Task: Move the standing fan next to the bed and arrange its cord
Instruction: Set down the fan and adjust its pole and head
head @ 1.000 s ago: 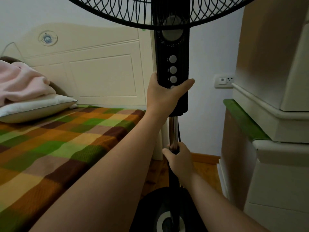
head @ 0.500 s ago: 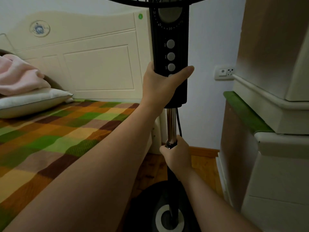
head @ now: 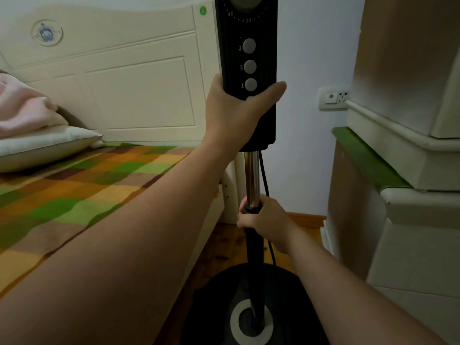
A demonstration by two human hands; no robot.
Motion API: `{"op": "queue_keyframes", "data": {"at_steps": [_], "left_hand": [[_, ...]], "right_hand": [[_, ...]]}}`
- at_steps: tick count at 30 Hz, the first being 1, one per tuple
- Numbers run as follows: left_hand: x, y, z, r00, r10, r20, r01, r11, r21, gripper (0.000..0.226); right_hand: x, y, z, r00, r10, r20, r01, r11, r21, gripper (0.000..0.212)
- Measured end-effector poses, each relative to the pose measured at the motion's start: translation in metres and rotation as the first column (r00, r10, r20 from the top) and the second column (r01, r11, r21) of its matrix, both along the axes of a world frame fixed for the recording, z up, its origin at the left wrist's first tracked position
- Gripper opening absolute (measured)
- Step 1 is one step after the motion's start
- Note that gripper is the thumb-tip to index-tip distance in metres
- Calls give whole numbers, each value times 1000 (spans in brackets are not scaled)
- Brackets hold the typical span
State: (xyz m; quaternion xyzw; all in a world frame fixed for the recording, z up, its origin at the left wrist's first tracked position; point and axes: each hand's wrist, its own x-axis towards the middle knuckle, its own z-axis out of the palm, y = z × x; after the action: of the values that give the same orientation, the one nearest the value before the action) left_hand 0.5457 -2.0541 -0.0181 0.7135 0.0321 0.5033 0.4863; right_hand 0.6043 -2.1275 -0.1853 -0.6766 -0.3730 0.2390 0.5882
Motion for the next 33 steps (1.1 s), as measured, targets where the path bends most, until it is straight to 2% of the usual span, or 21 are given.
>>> {"op": "queue_keyframes", "data": {"at_steps": [2,3,5,8,10,13,15,17,20,22,24,27,29,31,33], "left_hand": [[1,0,-1,1000,17,2,-17,1000,9,56],[2,-1,-1,1000,24,5,-24,1000,13,57],[1,-1,0,999,40,7,-40,999,21,56],[2,-1,-1,998,60,13,-60,998,26,53],[3,-1,0,998,60,23,-61,998,20,55],[3,0,0,998,61,34,-61,998,19,58],[4,1,-1,997,68,39,-69,997,19,58],[4,0,-1,997,76,29,-76,997,21,59],[5,1,0,997,72,21,-72,997,22,58],[5,1,-1,997,72,21,-72,997,22,59],[5,0,0,997,75,21,-76,997,21,59],[4,0,2,997,79,17,-80,997,25,58],[4,0,1,997,73,21,-74,997,24,57],[3,0,0,997,69,28,-70,997,20,58],[3,0,-1,998,64,30,-65,998,27,58]], "right_hand": [[6,-3,2,994,88,-67,-90,996,-29,17],[4,-2,-1,995,67,-77,-68,998,-11,17],[-9,3,-15,994,-106,-27,109,988,106,15],[-30,16,-31,922,-387,-3,371,883,287,17],[-39,26,-36,852,-523,-2,503,818,279,19],[-44,35,-41,753,-658,18,646,744,171,30],[-40,34,-42,765,-642,48,627,760,173,28],[-31,29,-43,838,-544,50,528,830,180,22],[-12,13,-37,969,-244,-21,245,958,152,18],[1,5,-30,996,-57,-72,59,998,34,18],[7,2,-28,991,9,-132,-11,1000,-16,21],[-8,5,-38,978,-139,-154,157,981,117,27],[-21,10,-47,946,-298,-127,318,929,192,45],[-27,12,-47,916,-392,-89,402,892,207,62],[-28,13,-46,909,-411,-69,417,889,190,62]]}}
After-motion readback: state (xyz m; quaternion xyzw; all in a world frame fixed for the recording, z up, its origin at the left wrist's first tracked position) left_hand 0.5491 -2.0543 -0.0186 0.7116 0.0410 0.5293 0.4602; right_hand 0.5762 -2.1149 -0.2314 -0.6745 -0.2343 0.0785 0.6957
